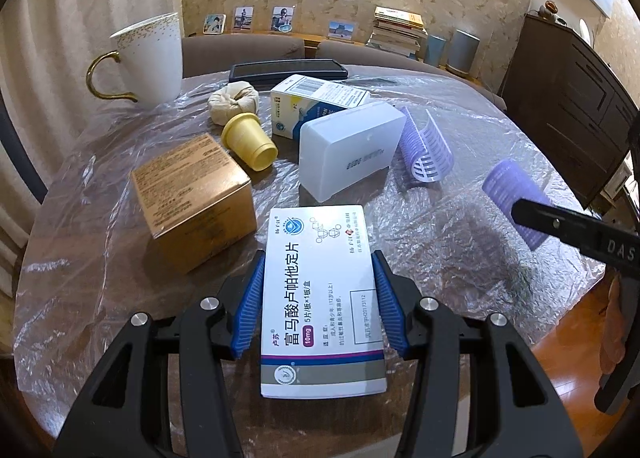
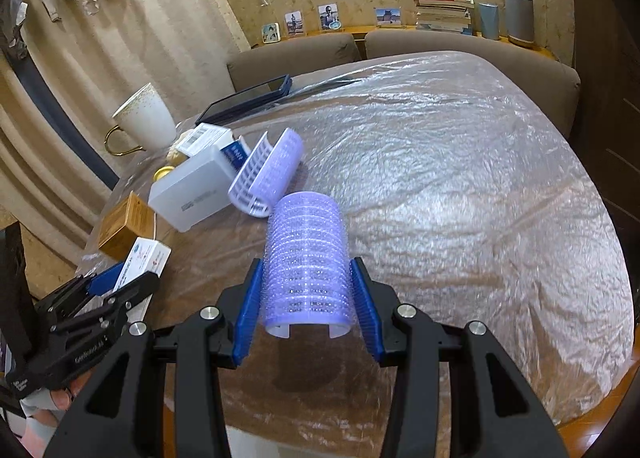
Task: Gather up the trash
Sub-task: 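Lift and carry the medicine box in the left tool while the right tool carries the roller toward the bin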
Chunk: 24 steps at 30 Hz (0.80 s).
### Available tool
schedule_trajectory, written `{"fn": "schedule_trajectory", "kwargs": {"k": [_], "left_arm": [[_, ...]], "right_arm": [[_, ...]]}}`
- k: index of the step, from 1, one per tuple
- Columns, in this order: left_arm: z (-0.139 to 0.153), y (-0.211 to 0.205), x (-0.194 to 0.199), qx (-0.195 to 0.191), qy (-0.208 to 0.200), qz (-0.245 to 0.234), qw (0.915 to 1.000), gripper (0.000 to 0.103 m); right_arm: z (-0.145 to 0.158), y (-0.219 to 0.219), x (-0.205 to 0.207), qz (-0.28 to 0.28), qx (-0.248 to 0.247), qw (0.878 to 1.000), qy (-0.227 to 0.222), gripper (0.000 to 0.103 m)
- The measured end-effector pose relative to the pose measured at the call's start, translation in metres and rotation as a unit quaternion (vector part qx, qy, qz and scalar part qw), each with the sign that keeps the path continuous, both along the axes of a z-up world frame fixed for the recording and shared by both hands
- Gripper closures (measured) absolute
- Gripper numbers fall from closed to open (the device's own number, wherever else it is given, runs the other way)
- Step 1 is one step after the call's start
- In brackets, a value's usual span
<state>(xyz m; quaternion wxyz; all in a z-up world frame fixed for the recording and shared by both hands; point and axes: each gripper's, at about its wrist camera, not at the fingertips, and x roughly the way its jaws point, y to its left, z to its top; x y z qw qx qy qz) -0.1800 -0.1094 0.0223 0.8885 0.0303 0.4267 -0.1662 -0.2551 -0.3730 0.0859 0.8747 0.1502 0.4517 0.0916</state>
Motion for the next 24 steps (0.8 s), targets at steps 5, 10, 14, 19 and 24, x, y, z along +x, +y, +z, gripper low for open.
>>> {"fn": "schedule_trajectory", "kwargs": {"k": [5,10,14,19,24], "left_arm": [[0.002,0.006,-0.007,-0.006,0.002,0.008,0.9999,0.051],[0.005,0.011,-0.014,-0.009,0.001,0.013,0.9999,0.051],[0.009,0.013,-0.021,-0.012,0.0,0.013,0.9998,0.051],[0.012,0.015,-0.031,-0.014,-0.002,0.012,0.9998,0.051],[0.013,0.016,-0.038,-0.013,-0.003,0.01,0.9999,0.051]], "right_arm": [[0.003,0.003,-0.009,0.01,0.003,1.0,-0.002,0.06],[0.009,0.006,-0.017,0.021,0.006,1.0,-0.005,0.06],[0.01,0.008,-0.024,0.031,0.01,0.999,-0.004,0.06],[0.009,0.008,-0.03,0.039,0.02,0.999,0.002,0.06],[0.009,0.01,-0.04,0.048,0.026,0.998,0.005,0.06]]}}
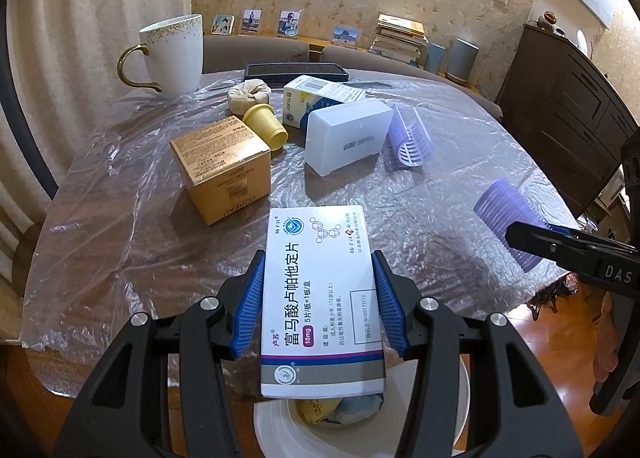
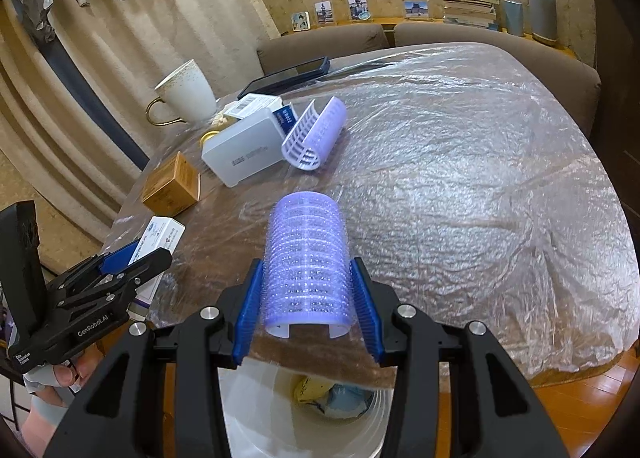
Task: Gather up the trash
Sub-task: 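Lift and carry the medicine box in the left tool while the right tool carries the roller toward the bin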
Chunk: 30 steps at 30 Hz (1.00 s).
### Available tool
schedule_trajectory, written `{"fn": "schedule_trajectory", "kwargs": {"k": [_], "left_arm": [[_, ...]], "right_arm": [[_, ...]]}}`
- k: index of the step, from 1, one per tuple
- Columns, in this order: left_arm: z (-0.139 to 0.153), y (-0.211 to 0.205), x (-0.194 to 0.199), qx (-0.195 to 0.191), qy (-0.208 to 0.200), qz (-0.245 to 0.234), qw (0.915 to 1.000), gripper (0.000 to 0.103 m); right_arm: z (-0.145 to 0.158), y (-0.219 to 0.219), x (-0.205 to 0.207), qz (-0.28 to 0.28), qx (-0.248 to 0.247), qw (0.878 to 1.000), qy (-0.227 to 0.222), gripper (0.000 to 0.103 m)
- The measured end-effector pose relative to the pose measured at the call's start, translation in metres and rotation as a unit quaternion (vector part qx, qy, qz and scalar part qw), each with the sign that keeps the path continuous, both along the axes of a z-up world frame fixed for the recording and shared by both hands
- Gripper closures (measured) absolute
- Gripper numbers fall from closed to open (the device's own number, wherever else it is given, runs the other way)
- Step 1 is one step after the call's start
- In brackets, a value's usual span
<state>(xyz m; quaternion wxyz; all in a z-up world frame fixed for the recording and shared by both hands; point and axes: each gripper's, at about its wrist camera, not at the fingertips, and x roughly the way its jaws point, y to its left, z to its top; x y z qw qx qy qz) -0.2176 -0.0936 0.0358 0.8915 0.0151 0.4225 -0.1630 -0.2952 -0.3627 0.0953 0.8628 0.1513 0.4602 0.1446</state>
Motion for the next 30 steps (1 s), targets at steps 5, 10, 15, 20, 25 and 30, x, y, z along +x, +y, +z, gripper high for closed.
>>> {"fn": "schedule_trajectory", "kwargs": {"k": [5,10,15,20,25,30], "left_arm": [[-0.001,0.003,-0.007,0.0,0.002,0.002,1.0,0.051],[-0.003,0.005,-0.02,0.001,0.007,0.0,1.0,0.051],[-0.003,0.007,-0.032,0.001,0.013,-0.004,0.9999,0.051],[0.0,0.01,-0.047,0.001,0.012,-0.014,0.9998,0.051],[0.001,0.013,-0.059,0.003,0.016,-0.021,0.9996,0.051],[0.001,0.013,-0.071,0.005,0.025,-0.026,0.9993,0.051]], "right_arm": [[-0.001,0.003,-0.009,0.012,0.0,1.0,0.004,0.06],[-0.001,0.006,-0.019,0.02,-0.003,1.0,0.007,0.06],[0.0,0.01,-0.029,0.032,-0.011,0.999,0.008,0.06],[0.0,0.014,-0.039,0.048,-0.01,0.999,0.011,0.06],[0.001,0.019,-0.048,0.068,-0.011,0.998,0.012,0.06],[0.0,0.023,-0.057,0.088,-0.015,0.996,0.015,0.06]]}}
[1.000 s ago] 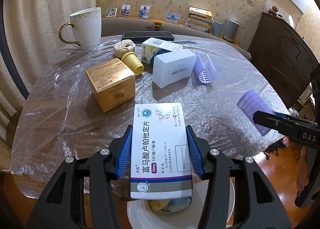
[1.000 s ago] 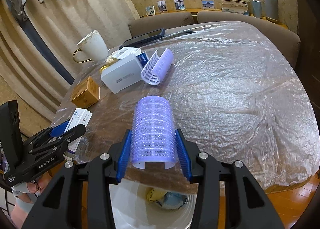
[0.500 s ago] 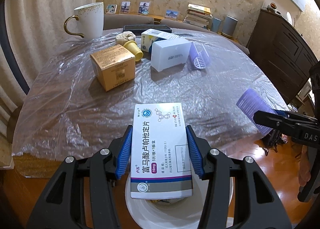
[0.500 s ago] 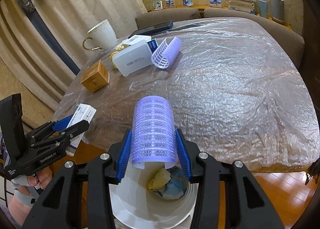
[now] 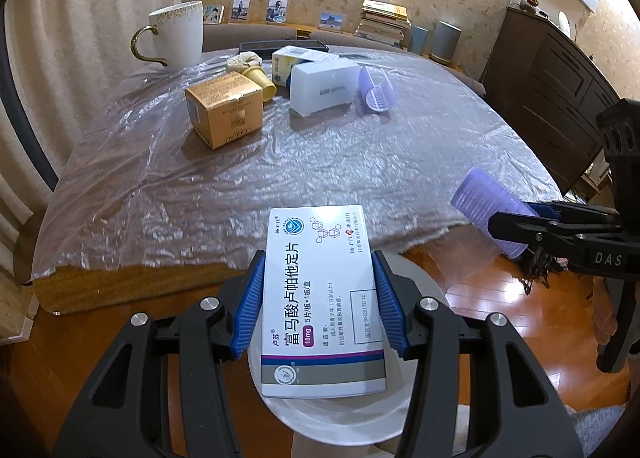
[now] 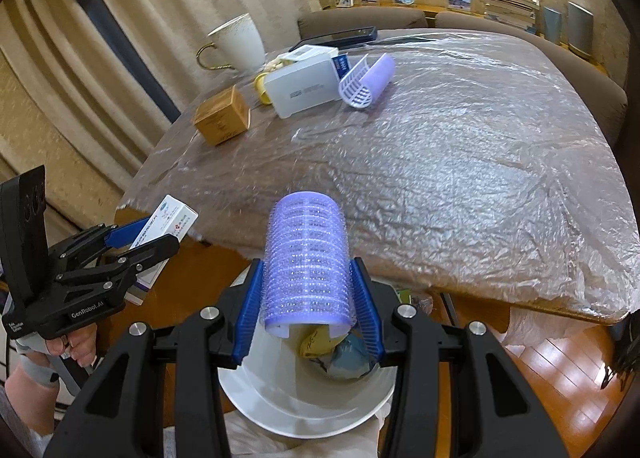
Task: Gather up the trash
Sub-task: 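Lift and carry the medicine box in the left tool while the right tool carries the roller toward the bin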
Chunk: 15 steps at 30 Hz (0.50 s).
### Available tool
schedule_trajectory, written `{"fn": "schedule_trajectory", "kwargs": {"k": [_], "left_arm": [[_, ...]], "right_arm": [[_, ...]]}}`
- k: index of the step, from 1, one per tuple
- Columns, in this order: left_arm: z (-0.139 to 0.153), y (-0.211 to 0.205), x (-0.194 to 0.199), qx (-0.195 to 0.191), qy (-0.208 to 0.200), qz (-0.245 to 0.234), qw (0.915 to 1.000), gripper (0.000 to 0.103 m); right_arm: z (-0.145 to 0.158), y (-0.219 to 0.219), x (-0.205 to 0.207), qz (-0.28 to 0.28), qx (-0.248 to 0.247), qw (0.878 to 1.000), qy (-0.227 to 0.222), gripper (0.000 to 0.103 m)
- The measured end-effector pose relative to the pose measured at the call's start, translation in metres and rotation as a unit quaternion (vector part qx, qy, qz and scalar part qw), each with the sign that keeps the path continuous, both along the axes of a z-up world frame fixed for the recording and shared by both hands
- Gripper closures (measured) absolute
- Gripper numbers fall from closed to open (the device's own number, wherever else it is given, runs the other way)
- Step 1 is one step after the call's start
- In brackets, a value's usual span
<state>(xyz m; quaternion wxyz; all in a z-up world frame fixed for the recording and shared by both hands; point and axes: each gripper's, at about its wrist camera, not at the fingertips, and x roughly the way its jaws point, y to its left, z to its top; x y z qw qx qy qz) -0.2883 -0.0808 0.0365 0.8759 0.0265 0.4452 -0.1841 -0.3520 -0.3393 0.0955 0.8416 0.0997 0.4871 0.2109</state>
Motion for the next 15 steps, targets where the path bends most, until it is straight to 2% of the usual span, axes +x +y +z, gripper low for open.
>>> {"fn": "schedule_trajectory", "kwargs": {"k": [15], "left_arm": [[-0.017,-0.005,-0.021,0.015,0.03,-0.009,0.9994,0.051]], "right_arm": [[-0.021,0.009,-0.017,0.038,-0.003,0.999,0.038,0.06]]}}
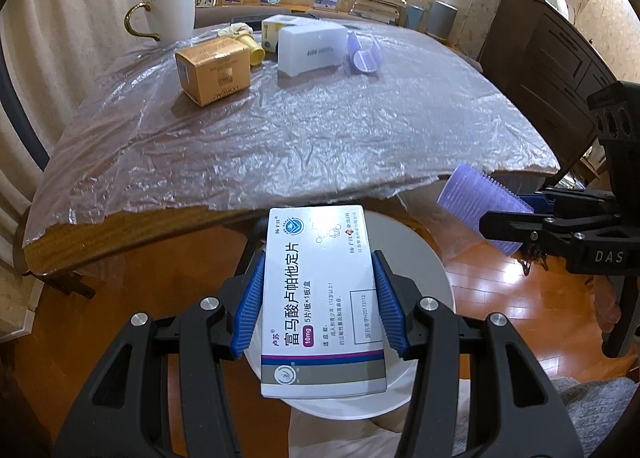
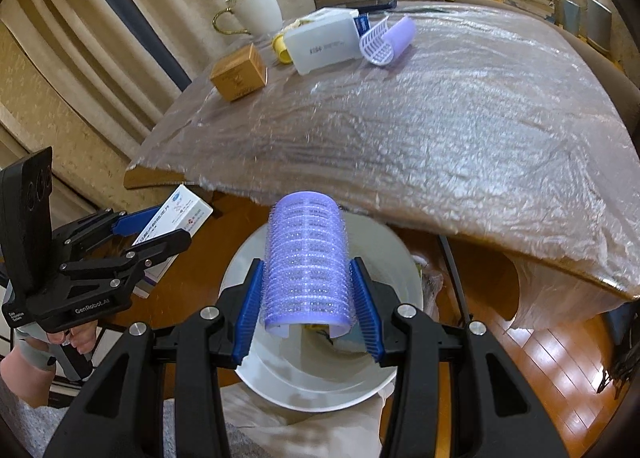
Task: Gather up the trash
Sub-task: 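Lift and carry the medicine box in the left tool while the right tool carries the roller toward the bin, then lower the medicine box into the bin with the left tool while the right tool lowers the roller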
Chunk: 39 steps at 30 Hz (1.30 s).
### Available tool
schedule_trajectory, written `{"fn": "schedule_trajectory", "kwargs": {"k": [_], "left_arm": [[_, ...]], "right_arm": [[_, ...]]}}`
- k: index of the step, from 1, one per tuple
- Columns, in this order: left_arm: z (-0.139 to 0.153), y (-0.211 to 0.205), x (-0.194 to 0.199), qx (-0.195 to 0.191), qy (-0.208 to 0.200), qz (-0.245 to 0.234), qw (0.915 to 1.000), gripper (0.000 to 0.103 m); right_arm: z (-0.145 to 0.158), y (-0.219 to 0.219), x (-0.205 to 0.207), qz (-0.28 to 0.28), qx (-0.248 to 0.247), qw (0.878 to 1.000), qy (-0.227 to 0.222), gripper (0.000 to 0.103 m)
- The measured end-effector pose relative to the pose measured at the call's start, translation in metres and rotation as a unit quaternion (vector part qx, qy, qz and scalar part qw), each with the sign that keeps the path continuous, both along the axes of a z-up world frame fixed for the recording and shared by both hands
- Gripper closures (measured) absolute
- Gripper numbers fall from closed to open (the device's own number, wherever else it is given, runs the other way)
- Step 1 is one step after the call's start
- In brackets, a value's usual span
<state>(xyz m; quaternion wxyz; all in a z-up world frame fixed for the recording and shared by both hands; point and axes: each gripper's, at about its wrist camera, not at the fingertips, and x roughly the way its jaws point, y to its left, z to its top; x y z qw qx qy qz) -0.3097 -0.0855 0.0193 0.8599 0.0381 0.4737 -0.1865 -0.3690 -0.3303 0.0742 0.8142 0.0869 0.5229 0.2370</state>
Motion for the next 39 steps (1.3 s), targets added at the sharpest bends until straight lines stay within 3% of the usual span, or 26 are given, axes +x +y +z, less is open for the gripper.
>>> {"fn": "schedule_trajectory", "kwargs": {"k": [39], "left_arm": [[-0.085,-0.013,0.016,0.05,0.087,-0.016,0.9948,0.051]], "right_arm": [[-0.079,0.028,0.005,0.017,-0.058,0.995,0.077,0.06]]}}
